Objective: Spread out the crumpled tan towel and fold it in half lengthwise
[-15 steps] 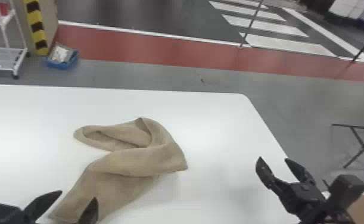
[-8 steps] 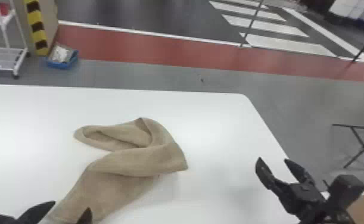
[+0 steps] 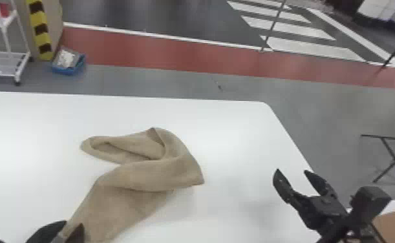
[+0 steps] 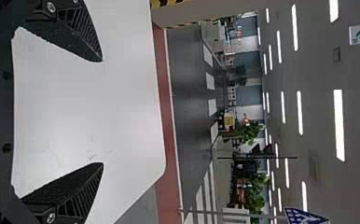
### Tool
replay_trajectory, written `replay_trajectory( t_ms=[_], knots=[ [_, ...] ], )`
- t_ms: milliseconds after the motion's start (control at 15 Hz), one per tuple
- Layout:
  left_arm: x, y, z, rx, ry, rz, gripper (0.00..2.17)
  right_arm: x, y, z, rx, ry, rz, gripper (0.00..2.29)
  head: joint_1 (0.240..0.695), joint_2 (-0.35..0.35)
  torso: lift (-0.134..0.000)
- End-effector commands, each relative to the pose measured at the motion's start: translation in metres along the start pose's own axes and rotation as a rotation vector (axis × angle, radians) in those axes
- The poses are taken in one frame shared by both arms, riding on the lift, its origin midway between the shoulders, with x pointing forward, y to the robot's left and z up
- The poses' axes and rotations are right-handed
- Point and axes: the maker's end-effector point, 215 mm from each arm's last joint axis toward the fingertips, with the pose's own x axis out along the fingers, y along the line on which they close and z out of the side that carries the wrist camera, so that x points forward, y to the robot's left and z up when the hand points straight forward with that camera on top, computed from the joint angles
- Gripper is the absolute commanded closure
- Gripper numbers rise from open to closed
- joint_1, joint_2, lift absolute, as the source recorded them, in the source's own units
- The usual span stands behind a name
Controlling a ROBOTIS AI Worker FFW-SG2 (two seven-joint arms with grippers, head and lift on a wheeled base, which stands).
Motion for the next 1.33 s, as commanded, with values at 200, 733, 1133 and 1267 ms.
replay_trajectory(
  t_ms=[200,733,1133,1267],
  knots=[
    [-0.002,0.007,0.006,0.006,-0.008,-0.001,1.8,0.004,-0.004,-0.011,0.007,0.016,-0.008,0.09,0.695,-0.35,-0.124],
    [-0.013,0.098,0.068,-0.022,0.011,0.101,2.14,0.006,-0.004,-0.015,0.006,0.023,-0.009,0.09,0.695,-0.35,-0.124],
    [-0.044,0.181,0.117,-0.167,0.044,0.189,2.14,0.021,0.066,-0.006,-0.193,0.009,0.164,0.09,0.695,-0.194,-0.124],
    [-0.043,0.172,0.122,-0.159,0.038,0.169,2.14,0.029,0.142,-0.001,-0.364,-0.013,0.355,0.09,0.695,-0.126,-0.124]
  ],
)
